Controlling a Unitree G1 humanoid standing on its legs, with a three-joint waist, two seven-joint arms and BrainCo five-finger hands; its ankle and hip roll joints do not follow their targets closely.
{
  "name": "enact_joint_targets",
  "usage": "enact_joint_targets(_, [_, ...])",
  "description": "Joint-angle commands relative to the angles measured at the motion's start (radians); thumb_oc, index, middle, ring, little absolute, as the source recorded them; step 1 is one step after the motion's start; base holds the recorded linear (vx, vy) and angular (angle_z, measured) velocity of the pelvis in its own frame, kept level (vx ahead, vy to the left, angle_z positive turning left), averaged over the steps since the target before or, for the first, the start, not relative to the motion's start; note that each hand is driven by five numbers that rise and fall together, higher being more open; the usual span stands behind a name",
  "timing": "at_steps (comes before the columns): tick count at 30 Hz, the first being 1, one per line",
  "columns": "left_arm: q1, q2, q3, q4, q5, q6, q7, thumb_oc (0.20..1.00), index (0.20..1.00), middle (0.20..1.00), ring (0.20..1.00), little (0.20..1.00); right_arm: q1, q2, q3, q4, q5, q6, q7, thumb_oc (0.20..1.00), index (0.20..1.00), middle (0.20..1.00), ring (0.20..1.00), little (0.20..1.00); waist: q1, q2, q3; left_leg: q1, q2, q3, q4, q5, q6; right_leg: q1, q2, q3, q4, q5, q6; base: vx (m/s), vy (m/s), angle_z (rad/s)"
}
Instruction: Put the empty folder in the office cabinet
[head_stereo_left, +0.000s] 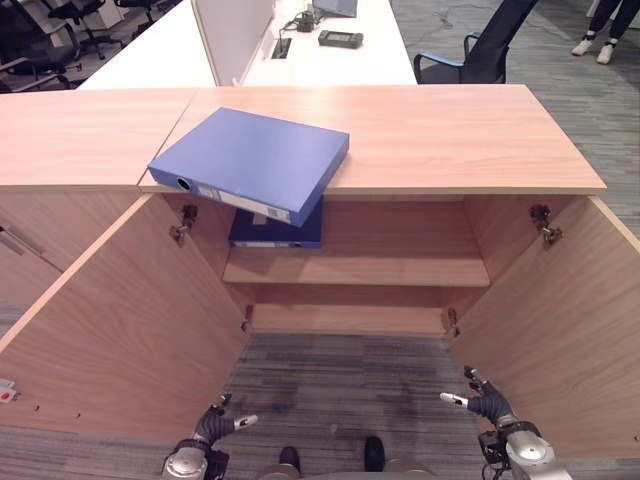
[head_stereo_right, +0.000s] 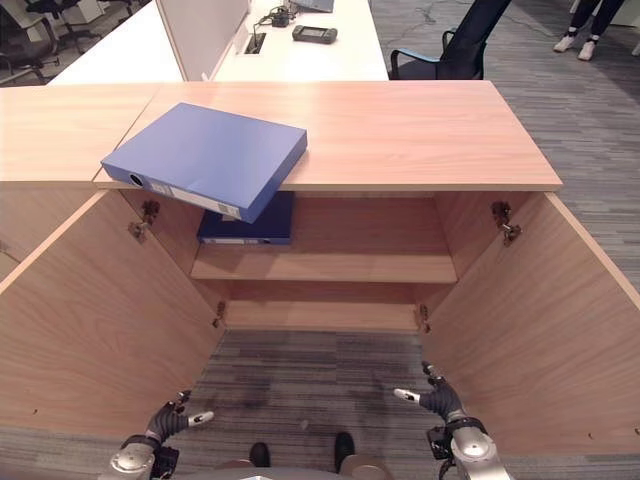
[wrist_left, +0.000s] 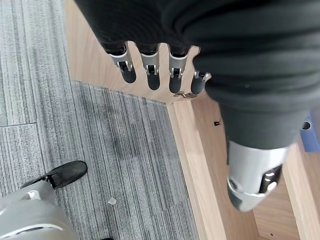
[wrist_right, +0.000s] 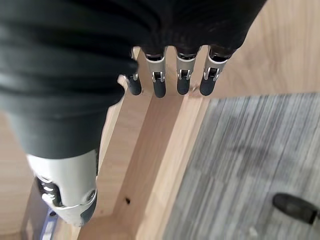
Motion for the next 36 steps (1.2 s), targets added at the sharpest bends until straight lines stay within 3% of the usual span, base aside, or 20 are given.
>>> enact_joint_targets(1, [-0.076, -0.002, 0.003, 0.043, 0.042, -0.052, 0.016, 1.0, 1.0, 1.0, 1.0, 1.0, -0.016, -0.009, 0.018, -0.135, 0.008, -0.054, 0.032, 1.0, 1.0, 1.0, 1.0, 1.0, 0.009, -0.022, 0.014, -0.012, -0.013, -0.025, 0.012, -0.047, -0.009, 0.035, -0.069, -0.041, 0.007, -0.081, 0.113, 0.0, 0.0, 0.0])
enact_joint_targets(10, [-0.098, -0.02, -0.017, 0.042, 0.052, -0.055, 0.023, 1.0, 1.0, 1.0, 1.0, 1.0, -0.036, 0.019, 0.077, -0.202, 0.011, -0.066, 0.049, 1.0, 1.0, 1.0, 1.0, 1.0, 0.015, -0.023, 0.012, -0.014, -0.014, -0.033, 0.012, -0.046, -0.008, 0.037, -0.073, -0.044, 0.007, -0.082, 0.113, 0.0, 0.0, 0.0])
enact_joint_targets(23, [-0.094, -0.019, -0.034, -0.038, 0.039, -0.061, 0.04, 1.0, 1.0, 1.0, 1.0, 1.0, -0.074, 0.101, 0.093, -0.012, 0.022, -0.052, -0.02, 1.0, 1.0, 1.0, 1.0, 1.0, 0.031, -0.021, -0.004, -0.002, -0.019, -0.056, 0.012, -0.05, -0.005, 0.061, -0.071, -0.058, 0.007, -0.096, 0.106, 0.02, -0.001, 0.05])
enact_joint_targets(28, [-0.075, 0.055, -0.023, -0.305, 0.127, -0.088, 0.07, 1.0, 1.0, 1.0, 1.0, 1.0, -0.087, 0.104, 0.085, 0.002, 0.04, -0.06, -0.03, 1.0, 1.0, 1.0, 1.0, 1.0, 0.045, -0.021, -0.005, 0.0, -0.02, -0.07, 0.012, -0.053, -0.006, 0.07, -0.07, -0.073, 0.007, -0.103, 0.104, 0.01, -0.005, 0.06])
enact_joint_targets(30, [-0.071, 0.057, -0.021, -0.31, 0.127, -0.085, 0.069, 1.0, 1.0, 1.0, 1.0, 1.0, -0.086, 0.105, 0.086, 0.002, 0.04, -0.061, -0.03, 1.0, 1.0, 1.0, 1.0, 1.0, 0.044, -0.022, -0.005, 0.001, -0.02, -0.07, 0.012, -0.053, -0.006, 0.07, -0.07, -0.073, 0.007, -0.103, 0.104, 0.0, -0.011, 0.09])
enact_joint_targets(31, [-0.064, 0.096, 0.006, -0.471, 0.175, -0.117, 0.1, 1.0, 1.0, 1.0, 1.0, 1.0, -0.087, 0.101, 0.087, 0.005, 0.044, -0.068, -0.027, 1.0, 1.0, 1.0, 1.0, 1.0, 0.054, -0.023, -0.005, -0.002, -0.02, -0.08, 0.012, -0.053, -0.007, 0.073, -0.069, -0.082, 0.007, -0.106, 0.104, 0.0, -0.016, 0.06])
enact_joint_targets(36, [-0.04, 0.135, 0.051, -0.68, 0.206, -0.149, 0.128, 1.0, 1.0, 1.0, 1.0, 1.0, -0.08, 0.105, 0.097, 0.029, 0.04, -0.071, -0.025, 1.0, 1.0, 1.0, 1.0, 1.0, 0.065, -0.026, -0.005, -0.007, -0.019, -0.09, 0.012, -0.052, -0.009, 0.076, -0.069, -0.094, 0.007, -0.111, 0.103, 0.0, -0.016, 0.09])
